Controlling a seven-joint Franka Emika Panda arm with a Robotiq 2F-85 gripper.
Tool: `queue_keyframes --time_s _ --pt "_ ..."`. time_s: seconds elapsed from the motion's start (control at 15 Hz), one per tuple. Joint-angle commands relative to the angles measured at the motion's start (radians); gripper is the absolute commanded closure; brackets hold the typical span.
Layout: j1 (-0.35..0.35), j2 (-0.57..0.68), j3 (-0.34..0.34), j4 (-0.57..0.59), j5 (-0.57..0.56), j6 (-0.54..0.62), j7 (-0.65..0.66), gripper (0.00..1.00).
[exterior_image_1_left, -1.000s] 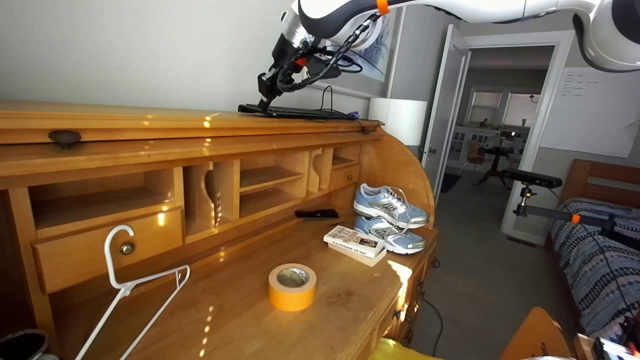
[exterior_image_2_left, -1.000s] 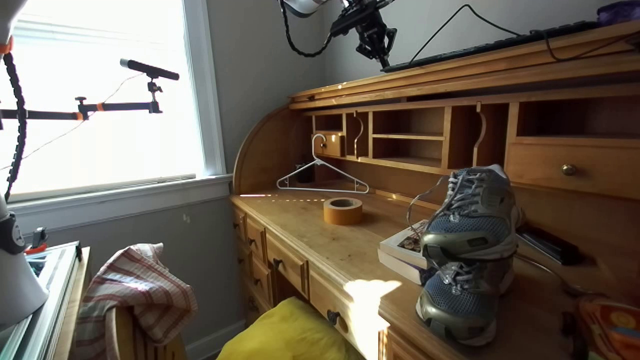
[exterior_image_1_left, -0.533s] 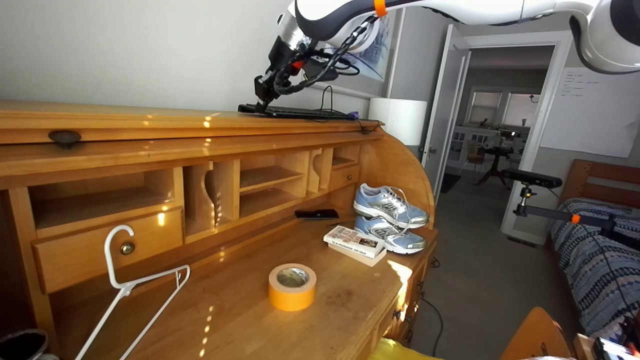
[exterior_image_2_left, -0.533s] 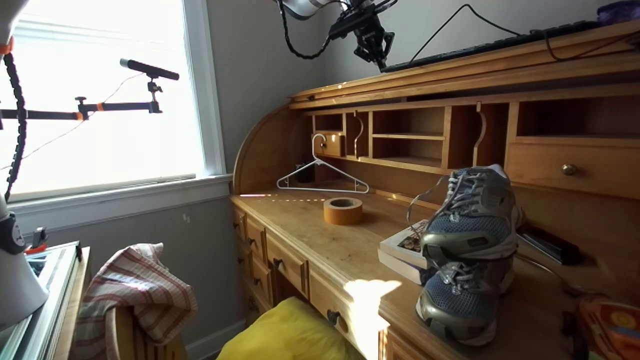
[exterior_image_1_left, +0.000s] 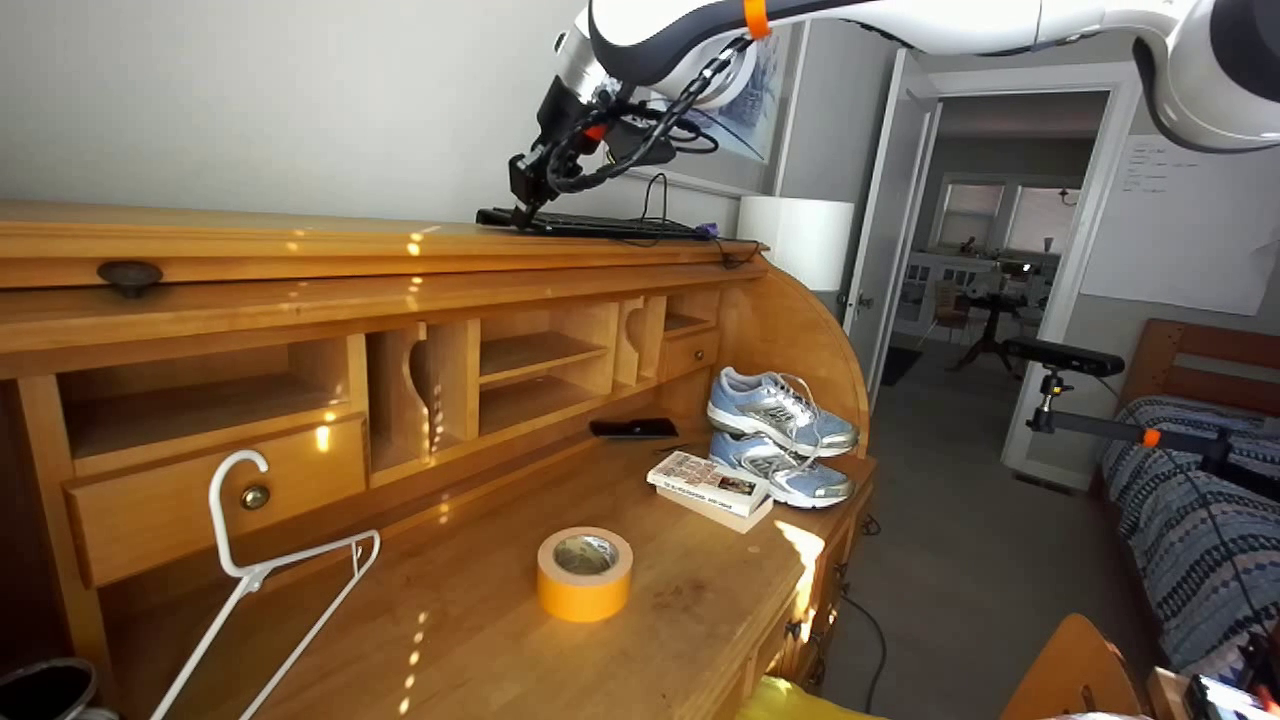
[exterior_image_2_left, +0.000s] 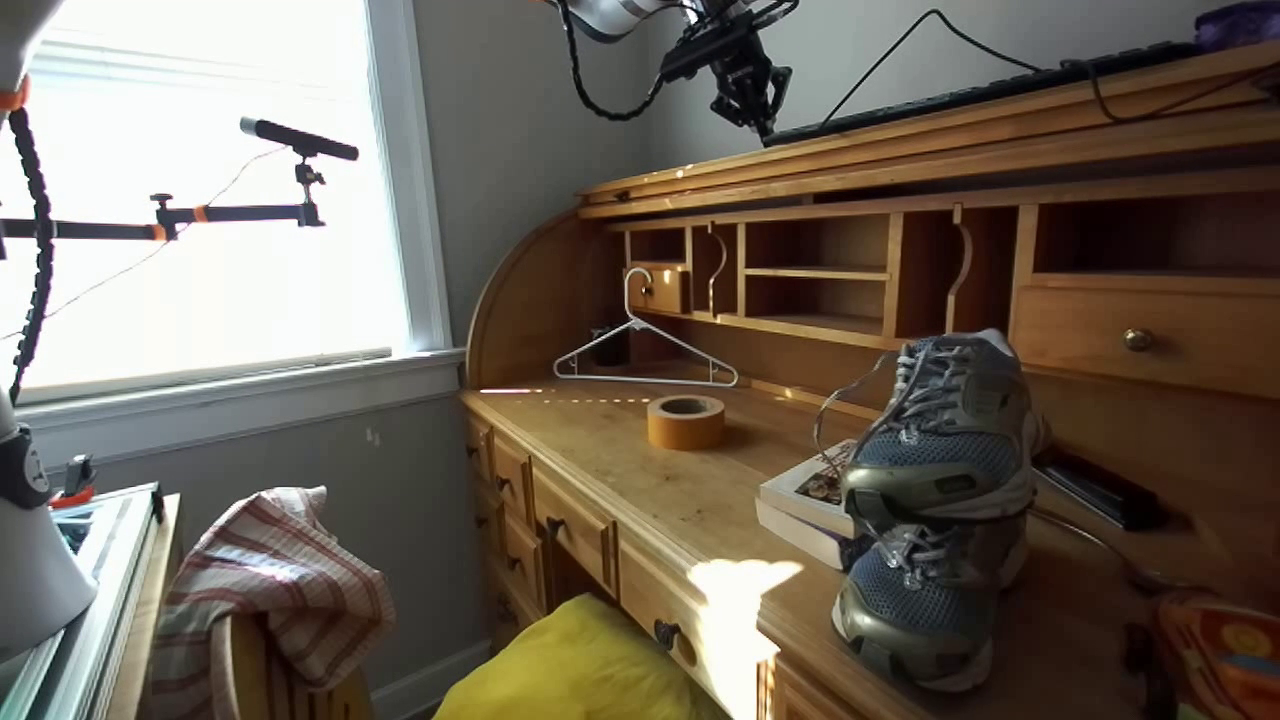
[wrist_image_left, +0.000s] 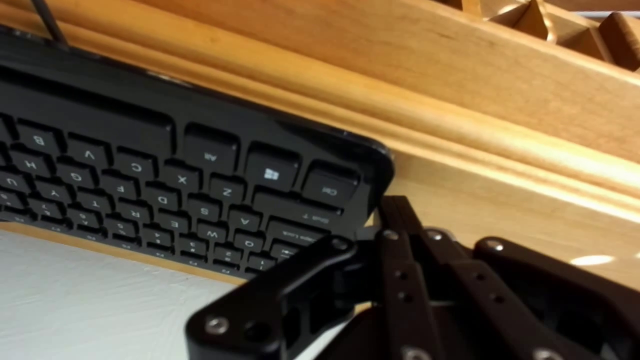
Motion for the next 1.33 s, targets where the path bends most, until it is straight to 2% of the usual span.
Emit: queue_keyframes --time_s 0.0,1.27 --pt "-0.009 0.024 -0.001 0.044 0.009 -0.025 -0.001 1.00" --pt "-0.039 0.014 -0.004 0.028 0.010 -0.025 0.006 1.00"
